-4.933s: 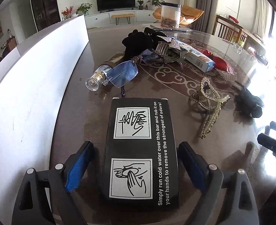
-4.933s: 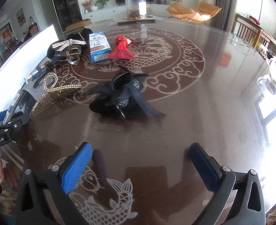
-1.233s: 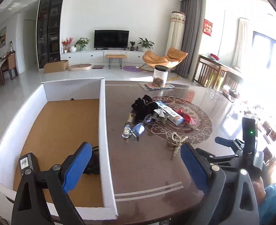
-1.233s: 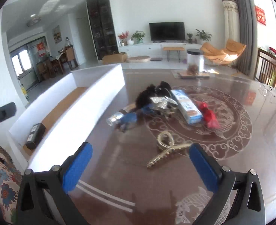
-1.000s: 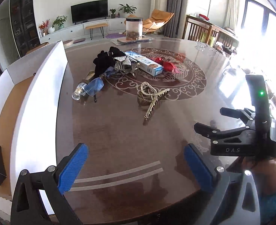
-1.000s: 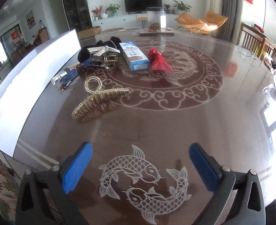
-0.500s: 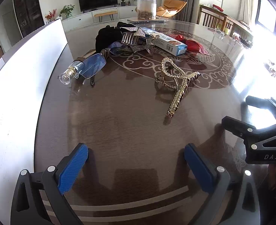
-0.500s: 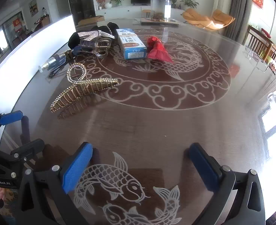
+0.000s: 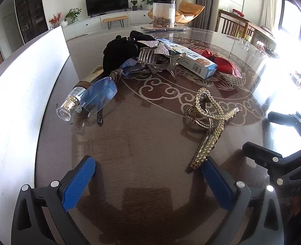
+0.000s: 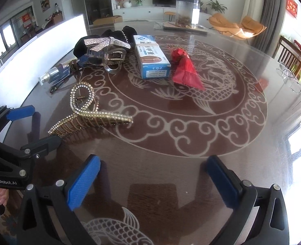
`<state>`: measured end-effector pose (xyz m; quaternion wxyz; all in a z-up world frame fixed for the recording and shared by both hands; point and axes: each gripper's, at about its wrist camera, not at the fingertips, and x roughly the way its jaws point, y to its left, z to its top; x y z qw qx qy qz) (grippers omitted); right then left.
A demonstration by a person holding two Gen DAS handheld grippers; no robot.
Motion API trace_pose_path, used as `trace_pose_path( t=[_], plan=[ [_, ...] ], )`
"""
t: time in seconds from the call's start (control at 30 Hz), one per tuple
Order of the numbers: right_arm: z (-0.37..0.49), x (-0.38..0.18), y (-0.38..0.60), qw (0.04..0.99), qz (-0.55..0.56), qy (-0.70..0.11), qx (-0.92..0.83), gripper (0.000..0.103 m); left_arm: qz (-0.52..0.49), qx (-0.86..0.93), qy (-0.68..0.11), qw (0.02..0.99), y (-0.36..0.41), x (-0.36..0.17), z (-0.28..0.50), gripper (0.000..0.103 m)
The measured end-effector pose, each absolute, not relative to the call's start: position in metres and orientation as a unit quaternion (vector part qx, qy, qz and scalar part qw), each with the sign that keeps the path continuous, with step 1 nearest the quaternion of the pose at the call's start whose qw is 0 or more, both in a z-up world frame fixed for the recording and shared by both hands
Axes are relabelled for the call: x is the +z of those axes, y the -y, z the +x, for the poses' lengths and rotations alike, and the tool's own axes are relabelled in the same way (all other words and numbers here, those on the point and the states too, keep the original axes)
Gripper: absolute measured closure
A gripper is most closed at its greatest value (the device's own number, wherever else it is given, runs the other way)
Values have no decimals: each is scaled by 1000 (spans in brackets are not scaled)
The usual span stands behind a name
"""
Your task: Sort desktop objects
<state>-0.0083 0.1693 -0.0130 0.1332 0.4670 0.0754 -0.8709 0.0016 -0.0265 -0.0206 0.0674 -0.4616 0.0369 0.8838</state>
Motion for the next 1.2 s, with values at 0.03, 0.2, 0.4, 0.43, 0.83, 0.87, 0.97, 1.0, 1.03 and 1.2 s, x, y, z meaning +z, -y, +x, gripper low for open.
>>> trace_pose_path(
  t=[0.03, 0.2, 0.4, 0.43, 0.83, 0.87, 0.97, 1.0, 1.03, 1.2],
  plan=[
    [-8, -13, -169, 132, 466, -75, -872, 0, -461, 884, -37, 67, 26, -21, 1, 0],
    [-7, -12, -170, 129, 465, -73, -873, 0, -458, 886, -34, 65, 25, -22, 2, 0],
    [-7, -13, -169, 127, 465, -72, -873, 0, -458, 886, -34, 65, 25, -22, 2, 0],
    [-7, -13, -169, 127, 465, -72, -873, 0, -458, 886, -34, 65, 25, -22, 2, 0],
    [-7, -13, -169, 126, 464, -73, -874, 0, -457, 887, -33, 62, 25, -21, 1, 0],
    [-7, -13, -170, 125, 464, -72, -874, 0, -457, 887, -33, 62, 25, -21, 1, 0],
    [-7, -13, -170, 126, 464, -73, -874, 0, -457, 887, -33, 61, 25, -21, 1, 0],
    [-7, -13, -170, 126, 464, -72, -874, 0, -457, 887, -33, 61, 25, -22, 1, 0],
    [-7, -13, -170, 126, 464, -73, -874, 0, -457, 887, -33, 60, 25, -21, 1, 0],
    [-7, -13, -170, 126, 464, -73, -874, 0, -457, 887, -33, 61, 25, -22, 1, 0]
  ],
)
